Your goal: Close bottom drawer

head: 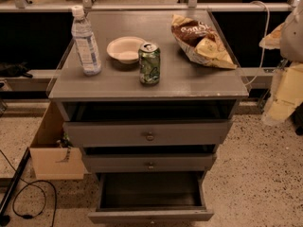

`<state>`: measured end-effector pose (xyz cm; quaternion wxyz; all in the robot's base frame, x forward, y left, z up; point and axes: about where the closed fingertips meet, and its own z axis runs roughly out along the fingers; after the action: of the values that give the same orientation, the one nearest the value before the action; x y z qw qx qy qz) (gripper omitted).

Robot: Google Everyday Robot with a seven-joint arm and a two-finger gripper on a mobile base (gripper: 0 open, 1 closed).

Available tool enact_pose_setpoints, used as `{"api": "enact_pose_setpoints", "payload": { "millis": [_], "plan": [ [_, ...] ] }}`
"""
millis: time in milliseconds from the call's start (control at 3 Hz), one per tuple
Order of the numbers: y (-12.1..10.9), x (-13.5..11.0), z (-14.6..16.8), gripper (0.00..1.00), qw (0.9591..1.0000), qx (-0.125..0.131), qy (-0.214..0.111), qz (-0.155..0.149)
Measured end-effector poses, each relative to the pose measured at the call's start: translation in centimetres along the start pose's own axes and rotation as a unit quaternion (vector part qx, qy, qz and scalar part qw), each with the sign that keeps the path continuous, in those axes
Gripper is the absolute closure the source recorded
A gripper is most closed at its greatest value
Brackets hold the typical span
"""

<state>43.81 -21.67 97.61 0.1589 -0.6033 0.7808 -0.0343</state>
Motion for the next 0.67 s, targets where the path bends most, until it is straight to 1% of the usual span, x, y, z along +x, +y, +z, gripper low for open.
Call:
{"api": "enact_pose_setpoints", "payload": {
  "millis": [333,667],
  "plan": [
    [-0.02,0.06,0.04,0.00,1.0000,0.000,-0.004,0.003],
    [-0.27,0.72,0.38,0.00,0.9982,-0.004,-0.048,0.036]
  ]
}}
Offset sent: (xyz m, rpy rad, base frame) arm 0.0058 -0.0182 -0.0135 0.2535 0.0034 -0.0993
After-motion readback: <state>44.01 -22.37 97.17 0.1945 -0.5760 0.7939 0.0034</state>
